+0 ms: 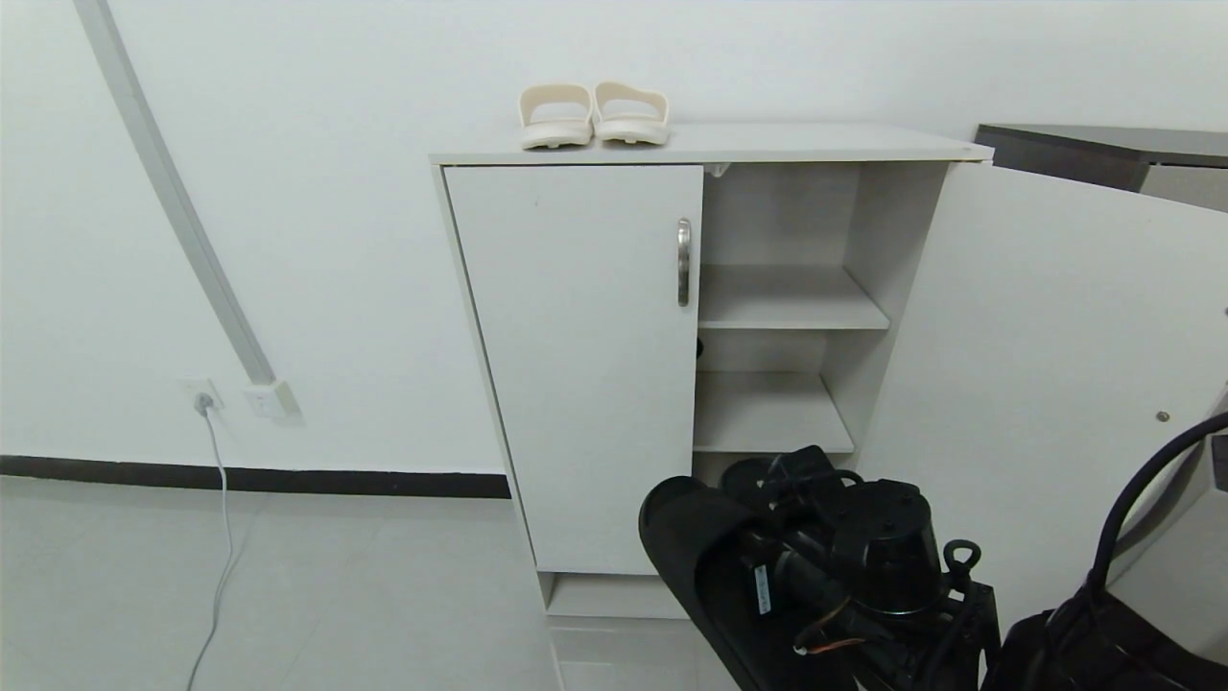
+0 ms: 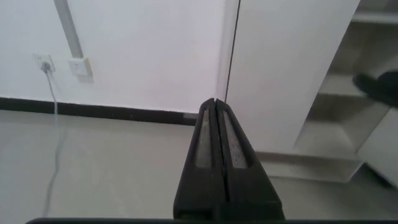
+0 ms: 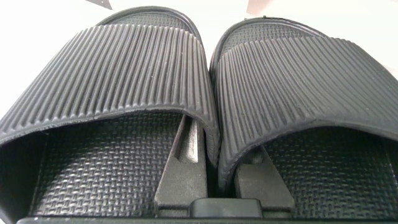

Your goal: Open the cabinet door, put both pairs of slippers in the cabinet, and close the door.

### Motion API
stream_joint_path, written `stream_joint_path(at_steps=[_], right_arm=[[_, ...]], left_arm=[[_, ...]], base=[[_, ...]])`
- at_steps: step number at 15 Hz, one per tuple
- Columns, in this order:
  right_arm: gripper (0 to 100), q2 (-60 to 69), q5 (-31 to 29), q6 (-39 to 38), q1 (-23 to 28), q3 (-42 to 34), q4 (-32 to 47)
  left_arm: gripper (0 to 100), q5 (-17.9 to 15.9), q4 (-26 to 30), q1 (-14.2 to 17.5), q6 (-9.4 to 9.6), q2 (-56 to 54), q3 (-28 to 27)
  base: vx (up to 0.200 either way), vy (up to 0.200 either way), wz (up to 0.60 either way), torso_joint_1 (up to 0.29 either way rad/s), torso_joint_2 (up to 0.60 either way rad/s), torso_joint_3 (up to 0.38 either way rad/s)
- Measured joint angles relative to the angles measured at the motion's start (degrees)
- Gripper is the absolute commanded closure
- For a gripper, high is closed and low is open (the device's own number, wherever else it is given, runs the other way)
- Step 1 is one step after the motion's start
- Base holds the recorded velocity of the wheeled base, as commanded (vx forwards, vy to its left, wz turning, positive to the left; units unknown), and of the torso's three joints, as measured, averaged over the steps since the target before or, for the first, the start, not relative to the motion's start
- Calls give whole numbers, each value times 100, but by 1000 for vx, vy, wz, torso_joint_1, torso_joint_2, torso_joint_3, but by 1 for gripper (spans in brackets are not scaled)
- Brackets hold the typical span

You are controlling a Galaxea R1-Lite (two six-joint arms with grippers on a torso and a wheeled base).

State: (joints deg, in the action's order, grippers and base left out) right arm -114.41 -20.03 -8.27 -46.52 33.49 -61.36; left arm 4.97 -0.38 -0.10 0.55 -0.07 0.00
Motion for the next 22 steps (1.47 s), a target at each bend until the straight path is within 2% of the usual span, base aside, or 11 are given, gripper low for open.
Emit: stream_joint_path(at_steps=[1,2,4,5,11,14,17,18,22], right_arm=[[100,0,0,1,-6,16,-1],[100,2,-9,1,-34,16,-6],[100,0,-115,6,-52,22,-50],[100,-6,-165,9,-72,79,-55],[100,-235,-496,-18,-161,783,-77],[100,-375,-1220,-380,-221,1430,1069],[100,-519,-2310,-1360,-297,2547,2510],[100,-602,-2604,-1557,-304,2822,2731],[100,-753,-2677,-1587,-312,2949,2797]], left_arm=[[100,-104,30,2,308,-2,0],[100,-356,48,2,379,-6,0],[100,-544,51,0,62,-6,0],[100,-621,51,0,-6,-9,0],[100,-619,48,0,-45,-9,0],[100,-619,48,0,-41,-6,-2],[100,-621,45,2,-39,-6,-2],[100,-621,48,0,-39,-6,-2],[100,-619,48,0,-44,-4,-2]], base=[[0,0,0,0,0,0],[0,0,0,0,0,0],[0,0,0,0,0,0],[0,0,0,0,0,0],[0,0,0,0,0,0],[0,0,0,0,0,0],[0,0,0,0,0,0],[0,0,0,0,0,0],[0,-50,0,-1,-2,1]])
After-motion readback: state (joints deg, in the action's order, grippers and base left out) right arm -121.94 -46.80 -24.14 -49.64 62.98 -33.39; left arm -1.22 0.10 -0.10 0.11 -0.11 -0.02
